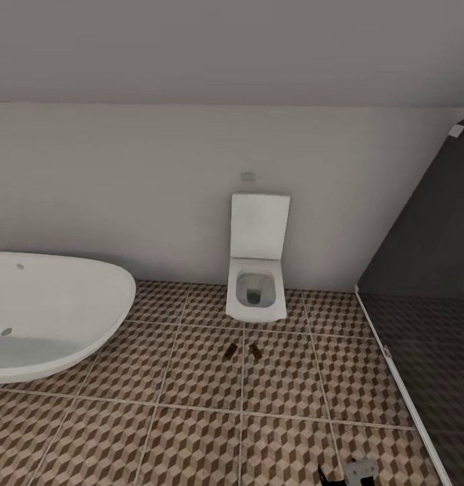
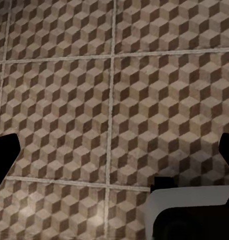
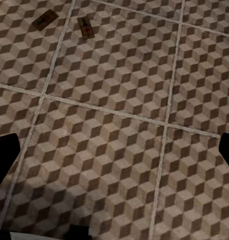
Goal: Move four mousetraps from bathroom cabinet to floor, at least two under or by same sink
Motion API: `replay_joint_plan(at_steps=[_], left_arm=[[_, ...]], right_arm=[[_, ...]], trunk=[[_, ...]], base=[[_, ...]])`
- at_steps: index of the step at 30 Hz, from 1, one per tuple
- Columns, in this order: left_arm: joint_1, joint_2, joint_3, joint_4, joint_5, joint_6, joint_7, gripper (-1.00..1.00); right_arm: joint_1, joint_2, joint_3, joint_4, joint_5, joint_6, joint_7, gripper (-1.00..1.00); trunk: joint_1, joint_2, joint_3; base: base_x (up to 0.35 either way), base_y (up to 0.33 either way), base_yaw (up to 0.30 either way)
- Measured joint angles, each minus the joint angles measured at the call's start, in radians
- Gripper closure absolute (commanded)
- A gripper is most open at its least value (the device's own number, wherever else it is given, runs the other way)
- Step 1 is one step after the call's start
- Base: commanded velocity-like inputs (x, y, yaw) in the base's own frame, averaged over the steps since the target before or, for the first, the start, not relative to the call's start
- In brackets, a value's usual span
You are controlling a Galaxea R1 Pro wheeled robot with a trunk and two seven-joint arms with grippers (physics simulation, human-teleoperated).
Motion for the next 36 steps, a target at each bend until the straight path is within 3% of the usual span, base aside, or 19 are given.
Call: replay_joint_plan(at_steps=[8,16,24,28,33,36], left_arm=[[0.053,-0.009,0.003,0.046,0.003,-0.002,0.002,-1.0],[0.093,-0.002,0.003,0.051,0.005,-0.007,0.005,-1.0],[0.112,0.01,0.004,0.053,0.008,-0.003,0.009,-1.0],[0.114,0.013,0.007,0.053,0.008,0.001,0.012,-1.0],[0.115,0.013,0.008,0.053,0.009,0.012,0.013,-1.0],[0.115,0.013,0.009,0.053,0.009,0.067,0.014,-1.0]], right_arm=[[0.115,-0.007,0.0,0.001,-0.004,-0.088,0.003,-1.0],[0.152,0.005,0.0,0.001,-0.018,-0.09,-0.001,-1.0],[0.162,0.011,0.0,0.001,-0.122,-0.026,-0.002,-1.0],[0.164,0.014,0.0,0.001,-0.174,0.049,-0.001,-1.0],[0.164,0.026,0.0,-0.002,-0.195,0.137,0.0,-1.0],[0.165,0.031,0.0,-0.003,-0.201,0.183,0.0,-1.0]], trunk=[[0.0,0.0,0.0],[0.0,0.0,0.0],[0.0,0.0,0.0],[0.0,0.0,0.0],[0.0,0.0,0.0],[0.0,0.0,0.0]], base=[[0.0,0.0,0.0],[0.0,0.0,0.0],[0.0,0.0,0.0],[0.0,0.0,0.0],[0.0,0.0,0.0],[0.0,0.0,0.0]])
